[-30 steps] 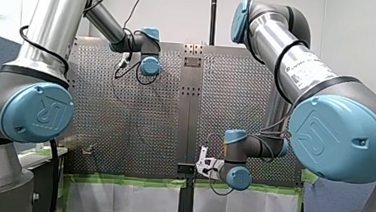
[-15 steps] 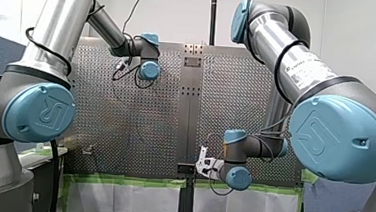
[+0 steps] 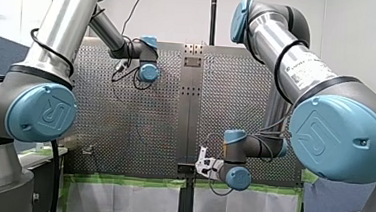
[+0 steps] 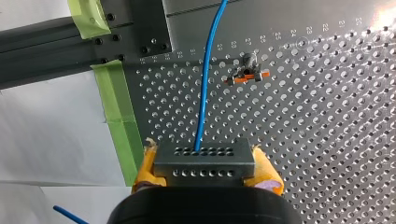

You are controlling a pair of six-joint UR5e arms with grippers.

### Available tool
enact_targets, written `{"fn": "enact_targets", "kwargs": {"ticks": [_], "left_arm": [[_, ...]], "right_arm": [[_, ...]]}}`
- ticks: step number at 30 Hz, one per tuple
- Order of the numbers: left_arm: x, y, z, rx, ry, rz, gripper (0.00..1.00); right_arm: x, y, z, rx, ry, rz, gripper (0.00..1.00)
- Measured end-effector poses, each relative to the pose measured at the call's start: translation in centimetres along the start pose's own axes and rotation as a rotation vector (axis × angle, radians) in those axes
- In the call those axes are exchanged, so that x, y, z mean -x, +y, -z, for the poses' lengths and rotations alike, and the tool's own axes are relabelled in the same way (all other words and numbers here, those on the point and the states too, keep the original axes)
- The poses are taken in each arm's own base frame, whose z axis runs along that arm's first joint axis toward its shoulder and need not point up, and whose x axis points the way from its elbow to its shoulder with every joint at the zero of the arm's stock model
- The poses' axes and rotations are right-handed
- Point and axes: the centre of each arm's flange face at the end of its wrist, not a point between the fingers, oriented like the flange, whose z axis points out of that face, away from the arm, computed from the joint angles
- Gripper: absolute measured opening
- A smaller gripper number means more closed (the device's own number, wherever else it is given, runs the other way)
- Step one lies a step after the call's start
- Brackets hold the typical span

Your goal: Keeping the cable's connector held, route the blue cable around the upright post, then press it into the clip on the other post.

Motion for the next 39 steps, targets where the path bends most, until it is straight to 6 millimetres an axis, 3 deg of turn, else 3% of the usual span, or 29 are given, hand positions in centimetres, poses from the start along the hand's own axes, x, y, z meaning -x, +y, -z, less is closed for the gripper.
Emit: {"fn": "enact_targets", "kwargs": {"ticks": [10,25,39], "left_arm": [[-3.1,-2.1,-0.9,-0.023,0.043,-0.042,1.00],[-5.2,-3.2,-1.4,-0.033,0.073,-0.080,1.00],[-5.8,-3.5,-1.4,-0.025,0.087,-0.150,1.00]], "right_arm": [[0.0,0.0,0.0,0.000,0.000,-0.001,0.00],[0.0,0.0,0.0,0.000,-0.003,-0.001,0.00],[0.1,0.0,0.1,0.000,-0.006,-0.001,0.00]]}}
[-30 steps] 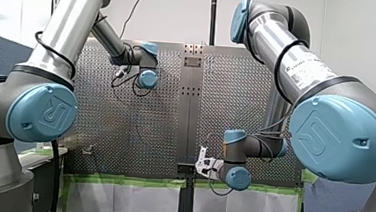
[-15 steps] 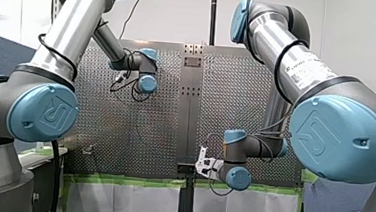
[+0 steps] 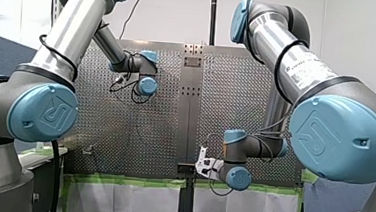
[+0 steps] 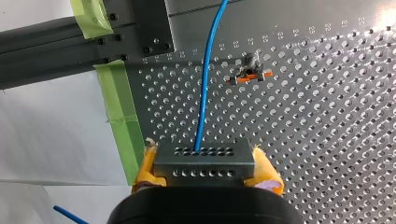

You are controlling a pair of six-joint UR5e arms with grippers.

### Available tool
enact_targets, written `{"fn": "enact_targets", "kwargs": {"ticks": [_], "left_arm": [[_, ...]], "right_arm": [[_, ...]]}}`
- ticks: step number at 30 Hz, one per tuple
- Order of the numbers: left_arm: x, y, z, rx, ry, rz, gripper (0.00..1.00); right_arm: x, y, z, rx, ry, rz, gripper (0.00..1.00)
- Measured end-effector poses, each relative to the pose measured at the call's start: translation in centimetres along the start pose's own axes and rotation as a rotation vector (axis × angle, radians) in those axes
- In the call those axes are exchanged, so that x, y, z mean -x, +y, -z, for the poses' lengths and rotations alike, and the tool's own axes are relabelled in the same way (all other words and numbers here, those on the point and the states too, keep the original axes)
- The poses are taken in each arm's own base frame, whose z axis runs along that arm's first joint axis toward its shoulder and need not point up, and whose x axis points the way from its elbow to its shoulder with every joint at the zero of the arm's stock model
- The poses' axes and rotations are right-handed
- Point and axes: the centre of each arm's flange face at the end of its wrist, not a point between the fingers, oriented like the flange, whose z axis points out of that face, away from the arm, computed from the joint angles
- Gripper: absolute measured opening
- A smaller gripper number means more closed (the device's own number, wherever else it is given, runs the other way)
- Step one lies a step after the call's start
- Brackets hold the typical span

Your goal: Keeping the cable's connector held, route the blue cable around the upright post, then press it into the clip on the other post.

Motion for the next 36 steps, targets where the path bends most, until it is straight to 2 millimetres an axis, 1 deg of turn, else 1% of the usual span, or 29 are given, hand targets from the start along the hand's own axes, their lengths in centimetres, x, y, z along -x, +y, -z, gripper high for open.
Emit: {"fn": "enact_targets", "kwargs": {"ticks": [6,9,16,18,22,36], "left_arm": [[-0.1,0.1,-0.1,0.004,0.004,-0.036,1.00],[-0.5,-0.3,-0.1,-0.001,0.009,-0.057,1.00],[-2.6,-3.4,0.1,-0.044,0.033,-0.128,1.00],[-3.0,-3.7,0.0,-0.047,0.038,-0.136,1.00],[-3.4,-3.8,-0.2,-0.041,0.048,-0.152,1.00],[-3.8,-3.4,-0.5,-0.019,0.068,-0.236,1.00]], "right_arm": [[0.0,-0.1,0.0,-0.002,0.000,0.000,0.00],[0.0,-0.1,0.0,-0.002,-0.001,0.000,0.00],[0.1,-0.2,0.1,-0.003,-0.002,0.001,0.00],[0.1,-0.2,0.1,-0.004,-0.002,0.001,0.00],[0.1,-0.3,0.1,-0.005,-0.002,0.001,0.00],[0.1,-0.3,0.1,-0.005,-0.003,0.001,0.00]]}}
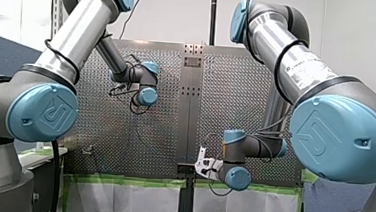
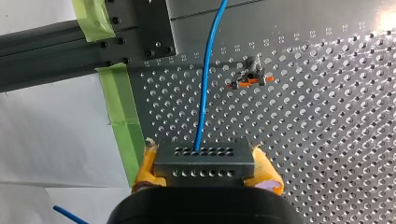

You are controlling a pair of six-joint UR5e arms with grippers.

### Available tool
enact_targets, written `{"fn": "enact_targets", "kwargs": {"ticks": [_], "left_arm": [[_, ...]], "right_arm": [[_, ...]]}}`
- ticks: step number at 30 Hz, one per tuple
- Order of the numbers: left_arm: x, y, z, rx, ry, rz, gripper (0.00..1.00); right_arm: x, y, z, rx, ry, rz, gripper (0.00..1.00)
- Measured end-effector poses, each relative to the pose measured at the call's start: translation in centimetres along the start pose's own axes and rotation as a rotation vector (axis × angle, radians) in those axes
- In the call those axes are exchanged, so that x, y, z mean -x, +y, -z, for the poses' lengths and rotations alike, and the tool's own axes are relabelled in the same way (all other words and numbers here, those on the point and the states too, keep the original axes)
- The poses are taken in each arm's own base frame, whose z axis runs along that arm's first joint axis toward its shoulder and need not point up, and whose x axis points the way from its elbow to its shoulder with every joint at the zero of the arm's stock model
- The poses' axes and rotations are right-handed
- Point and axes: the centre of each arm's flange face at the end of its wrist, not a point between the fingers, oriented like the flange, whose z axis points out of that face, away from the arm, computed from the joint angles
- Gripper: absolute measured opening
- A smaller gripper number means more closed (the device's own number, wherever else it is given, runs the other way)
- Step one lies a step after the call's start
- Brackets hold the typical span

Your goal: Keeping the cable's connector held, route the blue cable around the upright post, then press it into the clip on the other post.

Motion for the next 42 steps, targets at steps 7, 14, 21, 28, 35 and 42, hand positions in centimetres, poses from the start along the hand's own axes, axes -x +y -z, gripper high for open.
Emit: {"fn": "enact_targets", "kwargs": {"ticks": [7,14,21,28,35,42], "left_arm": [[0.1,0.0,0.0,0.004,-0.003,-0.060,1.00],[0.3,-0.1,0.4,0.014,0.005,-0.099,1.00],[-0.2,-1.3,0.6,0.001,0.017,-0.113,1.00],[-1.8,-4.1,0.8,-0.027,0.045,-0.100,1.00],[-2.4,-4.2,0.7,-0.006,0.081,-0.080,1.00],[-2.8,-4.6,0.7,-0.007,0.094,-0.071,1.00]], "right_arm": [[0.0,0.0,0.0,0.000,0.000,-0.001,0.00],[0.0,0.0,0.0,0.000,0.000,-0.001,0.00],[0.0,0.0,0.0,0.000,0.000,0.000,0.00],[0.0,0.0,0.0,0.000,0.000,0.002,0.00],[0.0,0.0,0.0,0.000,0.000,0.002,0.00],[0.0,0.0,0.0,0.000,0.000,0.003,0.00]]}}
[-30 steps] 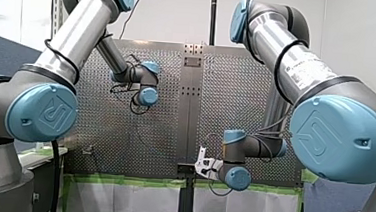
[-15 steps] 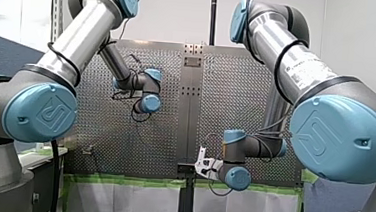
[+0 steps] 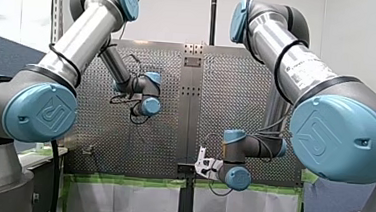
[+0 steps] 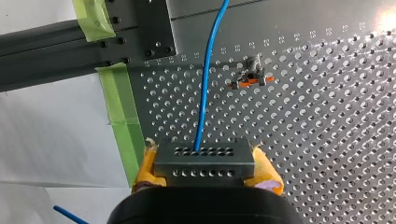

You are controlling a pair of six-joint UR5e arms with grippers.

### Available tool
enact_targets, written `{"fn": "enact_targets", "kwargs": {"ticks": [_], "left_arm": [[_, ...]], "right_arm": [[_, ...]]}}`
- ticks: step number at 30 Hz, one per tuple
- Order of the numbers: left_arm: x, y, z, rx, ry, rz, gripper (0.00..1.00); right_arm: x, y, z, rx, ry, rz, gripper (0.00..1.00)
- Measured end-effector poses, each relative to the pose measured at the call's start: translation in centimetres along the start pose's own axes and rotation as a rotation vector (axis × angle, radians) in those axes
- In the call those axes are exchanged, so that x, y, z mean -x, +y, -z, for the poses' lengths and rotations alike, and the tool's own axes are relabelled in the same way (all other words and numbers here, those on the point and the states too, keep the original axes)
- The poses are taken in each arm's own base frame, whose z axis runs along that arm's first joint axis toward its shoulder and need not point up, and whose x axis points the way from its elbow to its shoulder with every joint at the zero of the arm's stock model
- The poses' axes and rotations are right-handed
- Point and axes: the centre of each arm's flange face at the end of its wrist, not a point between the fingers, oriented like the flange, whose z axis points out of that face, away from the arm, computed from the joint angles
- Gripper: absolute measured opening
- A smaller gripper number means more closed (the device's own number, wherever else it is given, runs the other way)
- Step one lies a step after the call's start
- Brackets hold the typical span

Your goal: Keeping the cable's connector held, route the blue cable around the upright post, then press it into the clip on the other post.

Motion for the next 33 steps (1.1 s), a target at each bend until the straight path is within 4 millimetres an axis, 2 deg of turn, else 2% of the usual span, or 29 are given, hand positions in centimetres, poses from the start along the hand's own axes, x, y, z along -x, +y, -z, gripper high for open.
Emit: {"fn": "enact_targets", "kwargs": {"ticks": [10,15,22,33], "left_arm": [[-0.5,-1.0,0.4,-0.025,0.013,0.008,1.00],[-1.6,-3.3,0.8,-0.063,0.029,-0.018,1.00],[-3.4,-7.6,1.7,-0.119,0.039,-0.033,1.00],[-3.2,-9.5,3.2,-0.176,0.016,0.058,1.00]], "right_arm": [[0.0,0.0,0.0,0.000,0.000,0.000,0.00],[0.0,0.0,0.0,0.000,0.000,-0.001,0.00],[0.0,0.0,0.0,0.001,-0.004,0.001,0.00],[0.0,0.0,0.0,0.001,-0.004,0.001,0.00]]}}
